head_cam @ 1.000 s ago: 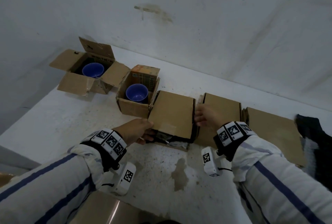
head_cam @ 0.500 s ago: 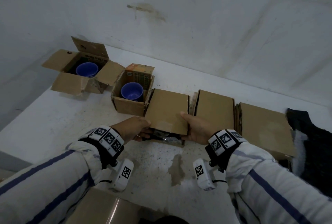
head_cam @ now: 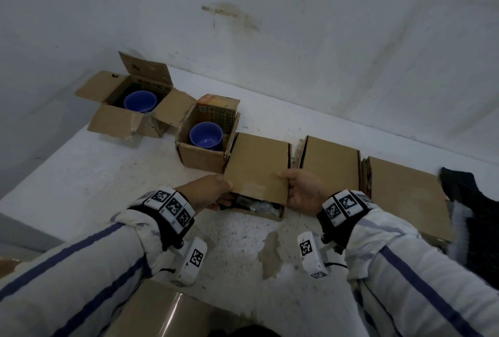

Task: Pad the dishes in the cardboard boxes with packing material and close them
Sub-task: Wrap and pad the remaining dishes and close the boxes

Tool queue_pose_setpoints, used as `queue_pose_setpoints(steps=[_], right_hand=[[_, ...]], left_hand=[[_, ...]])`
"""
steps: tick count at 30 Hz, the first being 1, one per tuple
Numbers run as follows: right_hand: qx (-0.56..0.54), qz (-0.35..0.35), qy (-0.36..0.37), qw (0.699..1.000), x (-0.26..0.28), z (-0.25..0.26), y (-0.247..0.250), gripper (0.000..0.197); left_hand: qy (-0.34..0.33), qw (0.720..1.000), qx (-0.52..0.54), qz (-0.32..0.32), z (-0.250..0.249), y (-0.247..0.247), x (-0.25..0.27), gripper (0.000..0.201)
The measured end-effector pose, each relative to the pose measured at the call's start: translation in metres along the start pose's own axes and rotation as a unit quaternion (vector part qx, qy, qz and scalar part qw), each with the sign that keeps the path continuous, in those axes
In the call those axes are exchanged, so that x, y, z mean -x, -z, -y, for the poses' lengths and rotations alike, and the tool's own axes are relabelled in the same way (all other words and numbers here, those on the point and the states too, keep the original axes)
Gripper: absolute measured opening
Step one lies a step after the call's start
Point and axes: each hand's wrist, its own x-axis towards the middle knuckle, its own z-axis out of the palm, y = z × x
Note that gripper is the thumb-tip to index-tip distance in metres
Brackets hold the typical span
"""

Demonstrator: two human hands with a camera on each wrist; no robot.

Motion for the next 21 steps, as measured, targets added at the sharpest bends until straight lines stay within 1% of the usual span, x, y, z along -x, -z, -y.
queue_pose_setpoints(steps=[1,3,5,7,10,16,20,21], right_hand=[[0.05,-0.01,0.01,0.999,0.002,0.0,0.003,0.024],[0.157,-0.036,0.018,0.987,0.004,0.0,0.005,0.016],[0.206,-0.021,0.002,0.978,0.005,-0.004,0.005,0.021],[0.218,-0.016,-0.01,0.976,0.004,-0.009,0.002,0.021],[0.214,-0.034,-0.015,0.976,0.003,-0.014,-0.002,0.017],[0.197,-0.054,-0.028,0.979,0.003,-0.018,-0.003,0.016],[0.178,-0.056,-0.033,0.982,0.002,-0.022,-0.004,0.015],[0.177,-0.054,-0.034,0.982,0.003,-0.021,-0.004,0.015]], left_hand=[[-0.003,1.0,0.002,0.002,0.001,0.0,0.0,0.021],[-0.007,1.0,0.005,0.004,0.002,0.001,0.0,0.022],[-0.007,1.0,0.006,0.005,0.003,0.001,0.0,0.021],[-0.007,1.0,0.01,0.003,0.003,0.001,-0.001,0.018],[-0.004,0.999,0.029,-0.019,0.003,-0.001,-0.001,0.012],[-0.022,0.993,0.089,-0.076,0.011,-0.006,0.003,0.013],[-0.034,0.979,0.165,-0.112,0.018,-0.012,0.007,0.016],[-0.031,0.981,0.153,-0.118,0.019,-0.012,0.006,0.014]])
